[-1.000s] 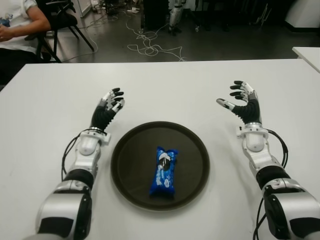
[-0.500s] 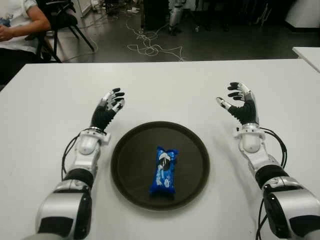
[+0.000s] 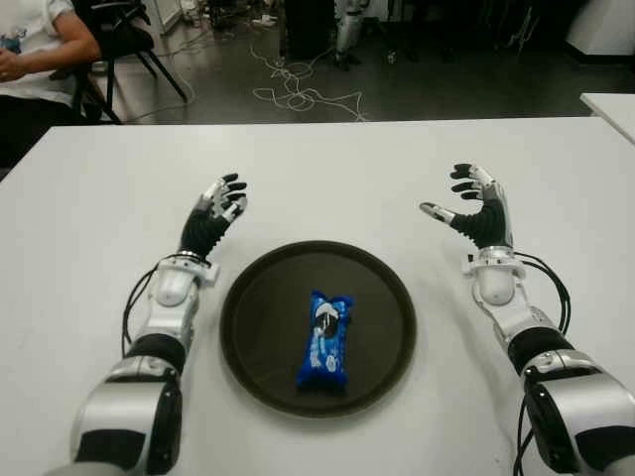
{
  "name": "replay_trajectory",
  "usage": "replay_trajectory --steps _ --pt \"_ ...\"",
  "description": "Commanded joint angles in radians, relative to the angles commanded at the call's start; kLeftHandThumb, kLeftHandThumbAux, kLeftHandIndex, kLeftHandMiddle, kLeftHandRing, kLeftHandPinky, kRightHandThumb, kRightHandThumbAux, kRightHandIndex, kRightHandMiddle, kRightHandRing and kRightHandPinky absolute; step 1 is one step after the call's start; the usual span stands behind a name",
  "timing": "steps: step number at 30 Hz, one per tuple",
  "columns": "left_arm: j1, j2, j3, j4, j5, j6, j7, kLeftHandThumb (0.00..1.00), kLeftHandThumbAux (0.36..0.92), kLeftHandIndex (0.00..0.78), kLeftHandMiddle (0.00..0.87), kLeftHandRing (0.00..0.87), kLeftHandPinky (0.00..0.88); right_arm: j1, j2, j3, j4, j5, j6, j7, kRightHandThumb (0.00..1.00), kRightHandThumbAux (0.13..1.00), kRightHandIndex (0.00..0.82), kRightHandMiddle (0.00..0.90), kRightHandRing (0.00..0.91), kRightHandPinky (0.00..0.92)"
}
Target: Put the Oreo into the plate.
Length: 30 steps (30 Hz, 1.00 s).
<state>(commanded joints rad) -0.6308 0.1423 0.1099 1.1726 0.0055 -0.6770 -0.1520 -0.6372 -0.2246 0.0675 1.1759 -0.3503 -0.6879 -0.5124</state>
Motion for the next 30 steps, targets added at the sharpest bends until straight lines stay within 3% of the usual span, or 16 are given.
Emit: replay_trajectory --steps 13,23,30 --pt "-0.004 -0.001 0.003 0.001 0.002 -0.001 0.004 0.293 0.527 0.161 0.213 0.174 0.113 0.001 -0.037 0.004 0.015 0.003 -0.012 -0.014 0.025 0.687 0.268 0.325 0.351 0.377" --pt "-0.004 -0.002 0.005 0.002 -0.001 0.002 -0.001 0.29 0.542 0.16 0.219 0.179 0.118 -0.002 -0.042 -0.022 0.017 0.047 -0.014 0.03 0.0 0.614 0.28 0.342 0.368 0.363" --pt "-0.004 -0.003 0.007 0.001 -0.003 0.004 -0.006 0.299 0.543 0.159 0.22 0.183 0.133 -0.002 -0.04 -0.037 0.017 0.07 -0.008 0.063 0.0 0.623 0.292 0.343 0.365 0.355"
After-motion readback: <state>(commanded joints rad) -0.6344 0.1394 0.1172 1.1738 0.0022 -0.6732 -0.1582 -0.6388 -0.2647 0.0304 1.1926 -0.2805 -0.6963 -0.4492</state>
